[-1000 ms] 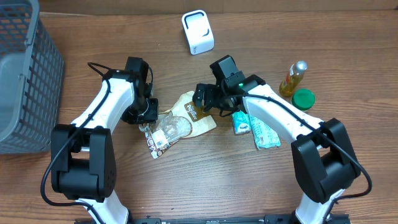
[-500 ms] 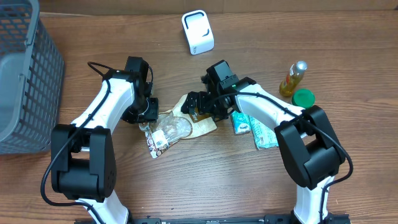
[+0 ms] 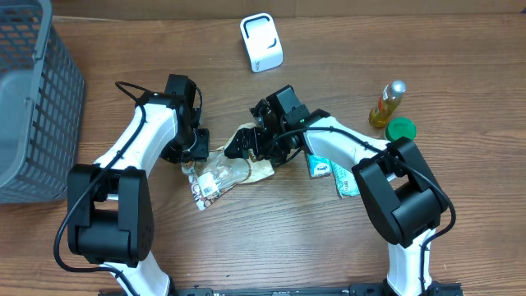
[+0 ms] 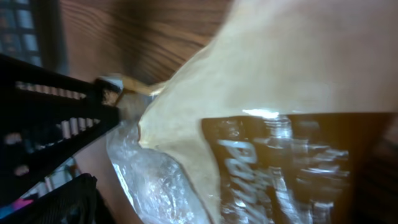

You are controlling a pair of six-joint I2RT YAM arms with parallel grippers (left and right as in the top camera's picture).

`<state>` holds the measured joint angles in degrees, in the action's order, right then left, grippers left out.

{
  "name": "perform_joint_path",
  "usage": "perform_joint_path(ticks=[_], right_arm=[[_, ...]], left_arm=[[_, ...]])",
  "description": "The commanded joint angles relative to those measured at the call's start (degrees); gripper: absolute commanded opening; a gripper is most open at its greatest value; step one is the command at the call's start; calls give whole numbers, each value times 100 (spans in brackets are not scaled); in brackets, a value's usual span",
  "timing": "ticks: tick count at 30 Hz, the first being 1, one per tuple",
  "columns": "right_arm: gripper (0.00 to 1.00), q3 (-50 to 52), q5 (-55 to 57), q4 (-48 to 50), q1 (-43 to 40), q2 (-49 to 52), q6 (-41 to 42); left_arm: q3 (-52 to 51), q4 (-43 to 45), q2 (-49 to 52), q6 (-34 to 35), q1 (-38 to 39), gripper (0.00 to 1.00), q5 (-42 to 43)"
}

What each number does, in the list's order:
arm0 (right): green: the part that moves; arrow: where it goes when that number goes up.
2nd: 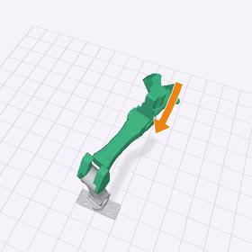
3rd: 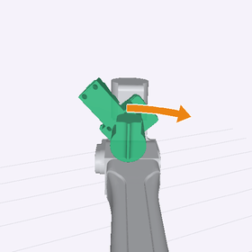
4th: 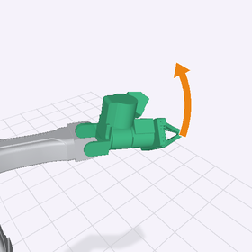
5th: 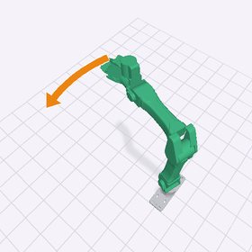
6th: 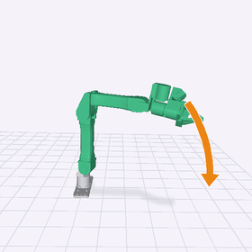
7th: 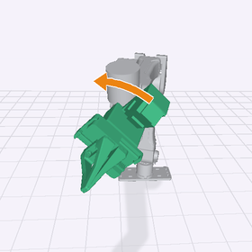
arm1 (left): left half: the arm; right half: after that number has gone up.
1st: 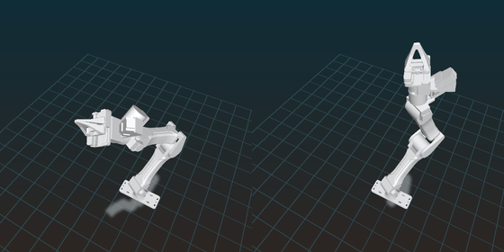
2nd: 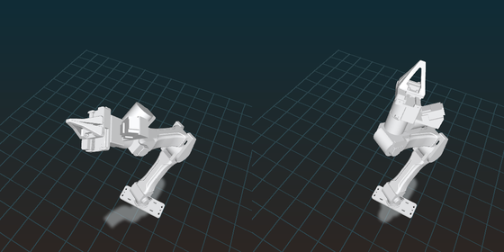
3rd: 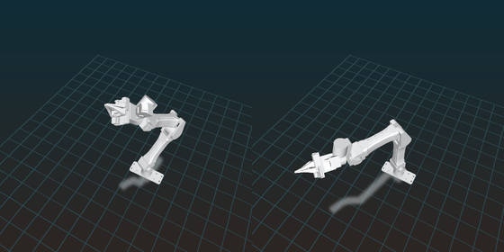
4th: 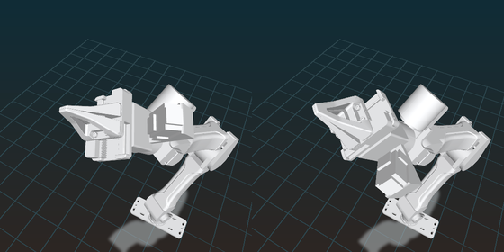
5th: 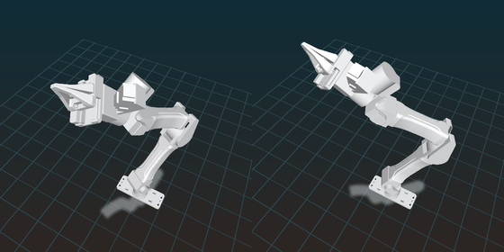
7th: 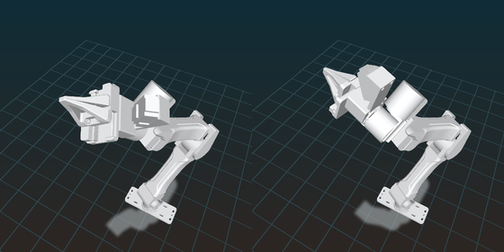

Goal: Scan the item barcode

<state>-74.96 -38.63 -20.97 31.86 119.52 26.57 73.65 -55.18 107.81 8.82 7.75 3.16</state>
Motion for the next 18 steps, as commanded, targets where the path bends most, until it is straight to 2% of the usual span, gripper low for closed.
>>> perform_joint_path(ticks=[1, 8, 12, 14, 18], right_arm=[[95, 330, -365, 476, 66, 105, 420], [86, 538, -992, 1132, 66, 105, 490], [88, 538, -634, 1062, 66, 105, 494], [90, 538, -428, 997, 63, 105, 494], [94, 538, -317, 975, 55, 105, 492]], left_arm=[[-42, 17, 48, 42, -22, 42, -15], [-44, 17, 48, 37, -22, 45, -17], [-42, 15, 46, 39, -22, 42, -7], [-20, 17, 46, 13, -26, 39, 210], [398, -221, 46, -313, -157, 37, 1209]])
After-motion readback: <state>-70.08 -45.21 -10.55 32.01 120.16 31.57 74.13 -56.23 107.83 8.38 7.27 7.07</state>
